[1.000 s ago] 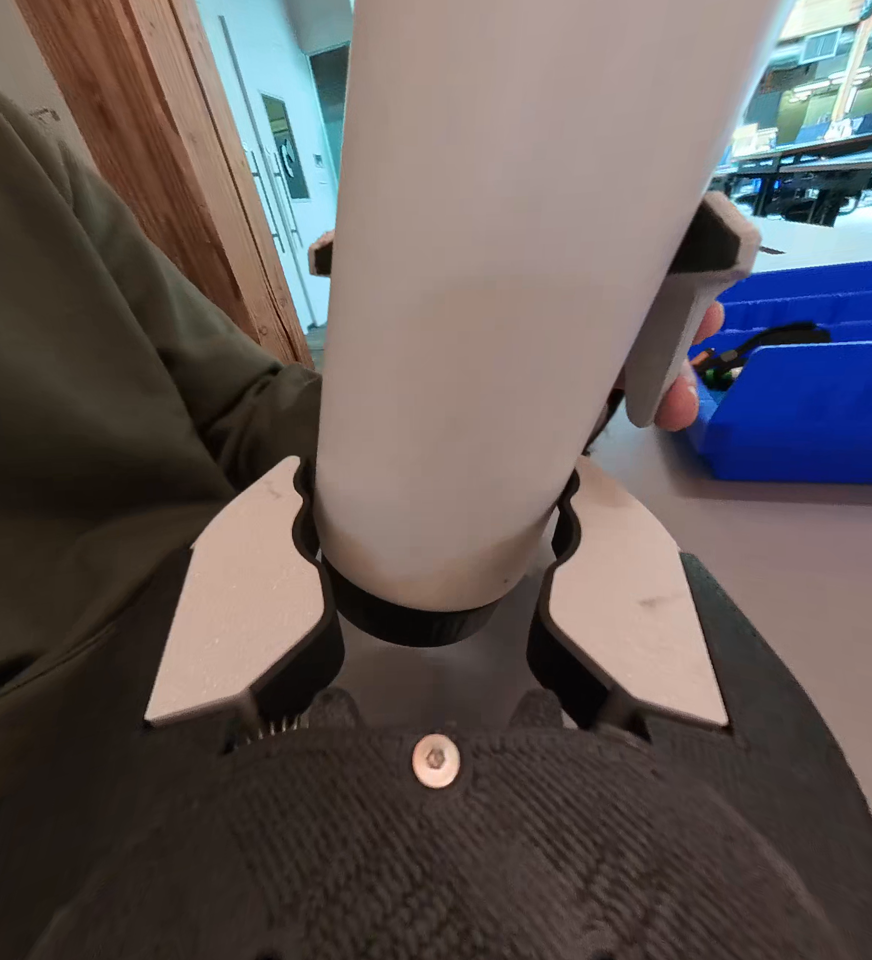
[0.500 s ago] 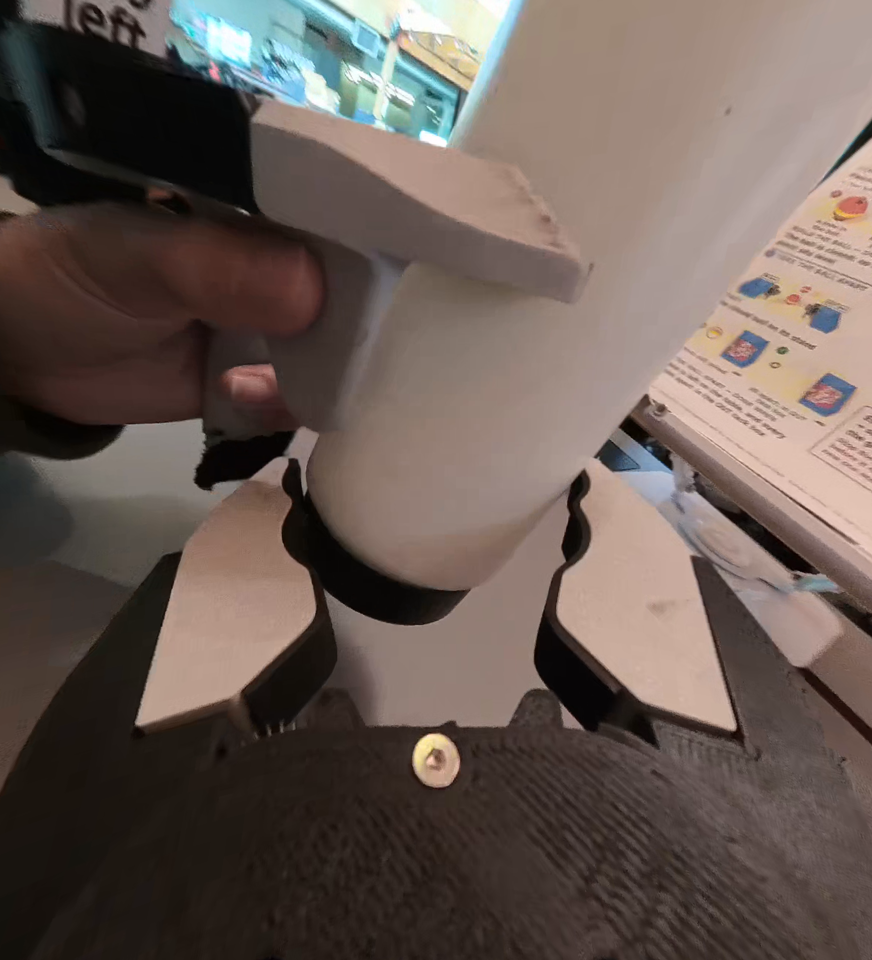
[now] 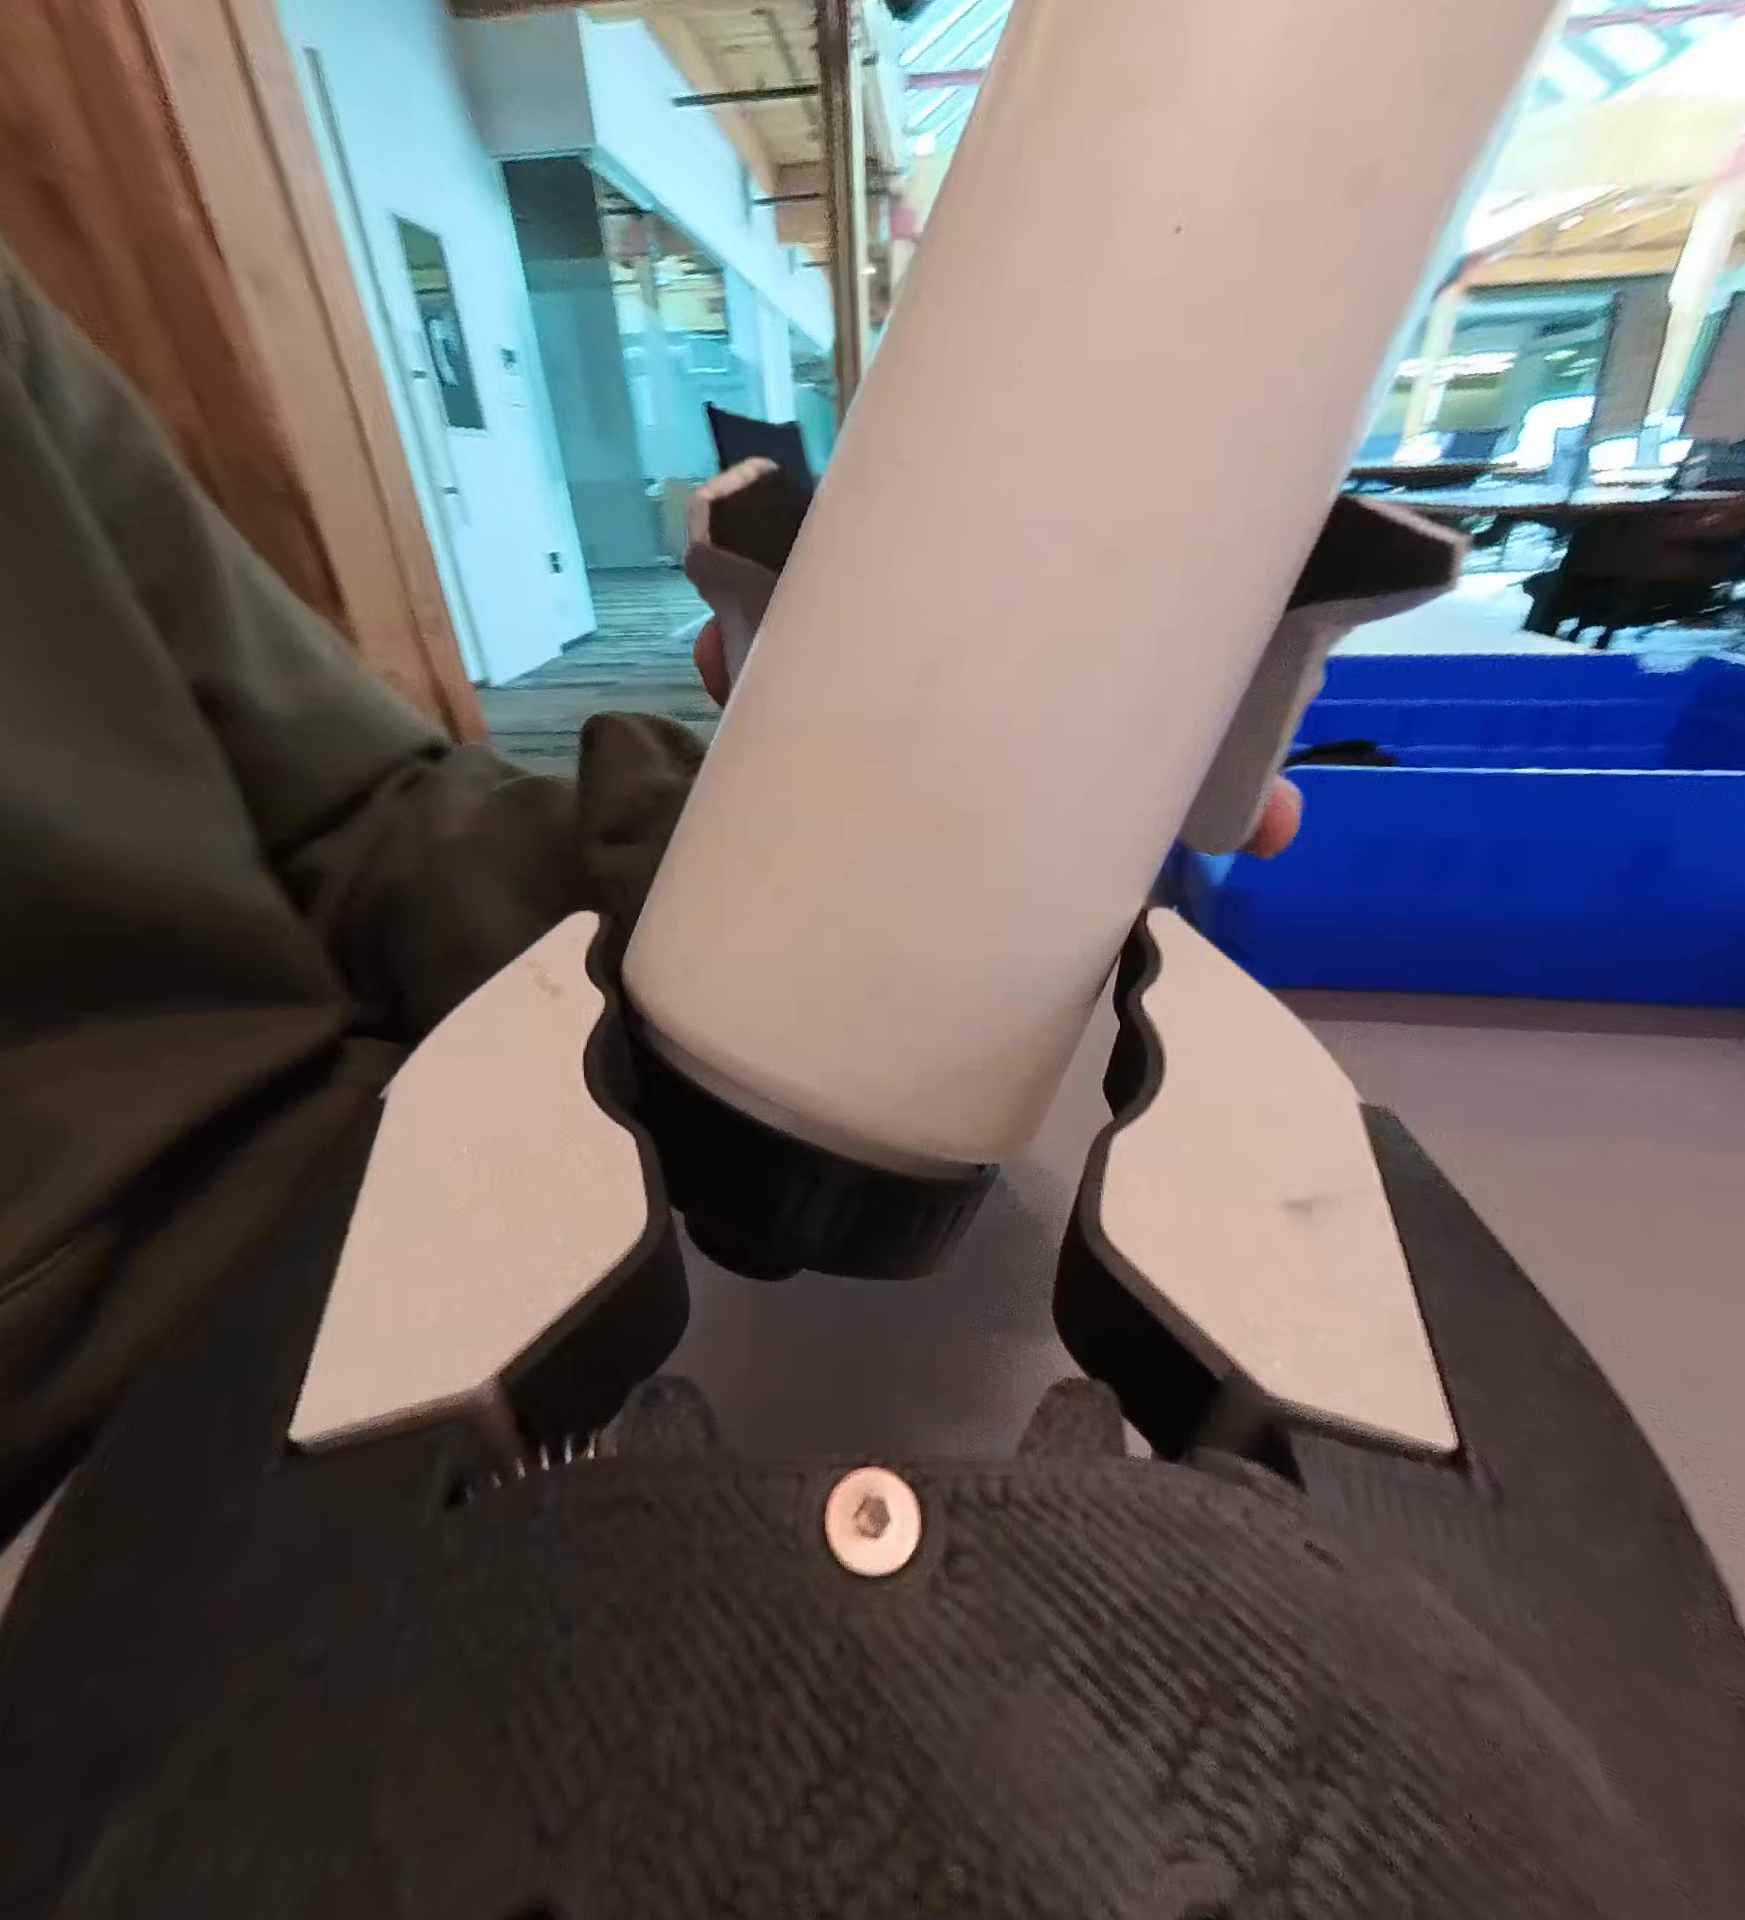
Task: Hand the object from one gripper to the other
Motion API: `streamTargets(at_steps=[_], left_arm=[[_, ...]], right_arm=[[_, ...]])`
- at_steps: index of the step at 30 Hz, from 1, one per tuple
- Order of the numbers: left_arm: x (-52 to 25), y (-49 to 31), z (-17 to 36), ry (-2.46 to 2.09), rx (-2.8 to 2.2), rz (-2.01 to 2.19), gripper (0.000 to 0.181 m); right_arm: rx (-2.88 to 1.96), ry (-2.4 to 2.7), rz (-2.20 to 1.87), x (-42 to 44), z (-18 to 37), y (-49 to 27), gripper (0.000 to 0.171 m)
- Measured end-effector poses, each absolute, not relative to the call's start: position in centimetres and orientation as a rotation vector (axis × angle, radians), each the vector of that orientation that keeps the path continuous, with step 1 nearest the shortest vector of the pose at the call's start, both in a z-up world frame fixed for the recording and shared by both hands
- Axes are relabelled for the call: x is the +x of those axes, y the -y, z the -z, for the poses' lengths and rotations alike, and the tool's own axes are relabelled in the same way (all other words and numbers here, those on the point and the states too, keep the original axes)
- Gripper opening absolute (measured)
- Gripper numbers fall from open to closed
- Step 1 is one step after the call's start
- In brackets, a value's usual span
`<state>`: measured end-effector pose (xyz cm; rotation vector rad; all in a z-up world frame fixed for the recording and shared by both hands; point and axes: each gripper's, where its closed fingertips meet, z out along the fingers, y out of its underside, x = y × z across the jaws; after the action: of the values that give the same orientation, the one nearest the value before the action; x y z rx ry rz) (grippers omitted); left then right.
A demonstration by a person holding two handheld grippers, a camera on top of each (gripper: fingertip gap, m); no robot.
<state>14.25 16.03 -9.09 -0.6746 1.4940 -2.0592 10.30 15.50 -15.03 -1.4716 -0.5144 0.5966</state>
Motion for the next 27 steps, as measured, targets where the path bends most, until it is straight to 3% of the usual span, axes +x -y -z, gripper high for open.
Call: streamTargets(at_steps=[5,8,12,19,27], left_arm=[[14.6,-16.2,9.3,-1.459,-0.712,2.185,0.093],[15.9,-18.7,9.0,-1.283,-0.803,2.081,0.09],[17.2,-22.4,9.4,-1.12,-0.997,1.844,0.09],[18.0,-21.9,10.5,-1.158,-1.046,1.663,0.089],[17.1,-19.2,9.0,-1.297,-0.828,1.629,0.087]], right_arm=[[-1.513,0.488,-0.635,10.4,15.8,-15.9,0.09],[-1.499,0.354,-0.456,13.1,15.9,-17.0,0.079],[-1.518,0.328,-0.192,14.8,16.1,-18.0,0.09],[-1.556,0.343,0.157,15.0,16.6,-20.4,0.098],[-1.61,0.253,-0.121,14.0,17.6,-20.8,0.097]])
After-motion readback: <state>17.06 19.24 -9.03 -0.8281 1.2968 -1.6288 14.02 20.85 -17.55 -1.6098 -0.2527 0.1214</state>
